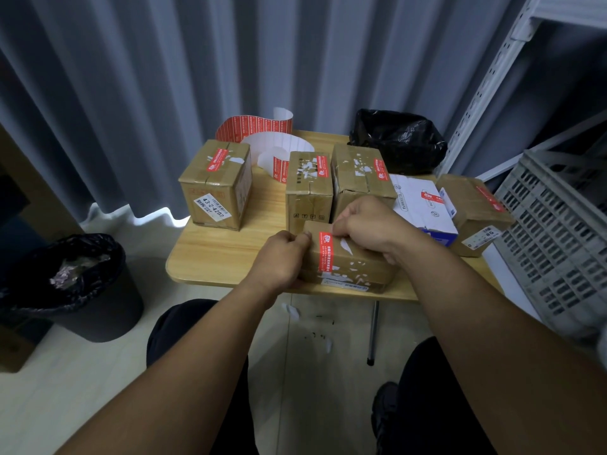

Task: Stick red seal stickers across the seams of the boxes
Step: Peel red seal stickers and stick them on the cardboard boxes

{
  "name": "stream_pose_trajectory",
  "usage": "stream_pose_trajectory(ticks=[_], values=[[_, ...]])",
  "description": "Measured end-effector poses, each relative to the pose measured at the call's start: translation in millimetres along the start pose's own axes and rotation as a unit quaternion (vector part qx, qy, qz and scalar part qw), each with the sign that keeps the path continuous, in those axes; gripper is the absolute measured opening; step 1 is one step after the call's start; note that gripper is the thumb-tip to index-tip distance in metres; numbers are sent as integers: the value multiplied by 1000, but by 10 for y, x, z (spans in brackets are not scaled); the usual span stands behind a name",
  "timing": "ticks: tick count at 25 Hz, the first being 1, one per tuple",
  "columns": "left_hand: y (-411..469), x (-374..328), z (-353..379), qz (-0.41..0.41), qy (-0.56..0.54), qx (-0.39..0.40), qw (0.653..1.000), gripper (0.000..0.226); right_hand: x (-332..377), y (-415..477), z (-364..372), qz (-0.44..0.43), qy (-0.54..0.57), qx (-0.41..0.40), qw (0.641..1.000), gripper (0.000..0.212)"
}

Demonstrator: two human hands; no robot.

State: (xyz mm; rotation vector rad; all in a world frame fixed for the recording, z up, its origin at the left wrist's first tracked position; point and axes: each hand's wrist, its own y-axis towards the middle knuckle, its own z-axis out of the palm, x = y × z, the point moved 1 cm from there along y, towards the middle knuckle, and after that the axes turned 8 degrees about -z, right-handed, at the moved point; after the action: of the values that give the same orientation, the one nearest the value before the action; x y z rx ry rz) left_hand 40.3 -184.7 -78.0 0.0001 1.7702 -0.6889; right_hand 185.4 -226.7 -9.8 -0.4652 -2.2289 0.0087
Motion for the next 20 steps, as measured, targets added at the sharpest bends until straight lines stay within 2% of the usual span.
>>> stream_pose_trajectory(ticks=[7,9,12,15,18,20], values=[[17,14,7,-1,-4,3,1000,39,32,41,76,-27,-105,3,994,8],[18,18,11,-1,-5,4,1000,39,58,60,95,-32,-135,15,990,14],[20,20,13,-3,-11,5,1000,39,80,81,142,-44,-164,26,985,9],[32,29,12,-1,-7,3,1000,40,79,73,172,-51,-195,36,979,20],[32,33,9,0,-6,2,1000,40,94,59,161,-49,-189,53,979,20],[29,32,9,-3,-5,6,1000,41,97,30,104,-37,-147,46,987,19]])
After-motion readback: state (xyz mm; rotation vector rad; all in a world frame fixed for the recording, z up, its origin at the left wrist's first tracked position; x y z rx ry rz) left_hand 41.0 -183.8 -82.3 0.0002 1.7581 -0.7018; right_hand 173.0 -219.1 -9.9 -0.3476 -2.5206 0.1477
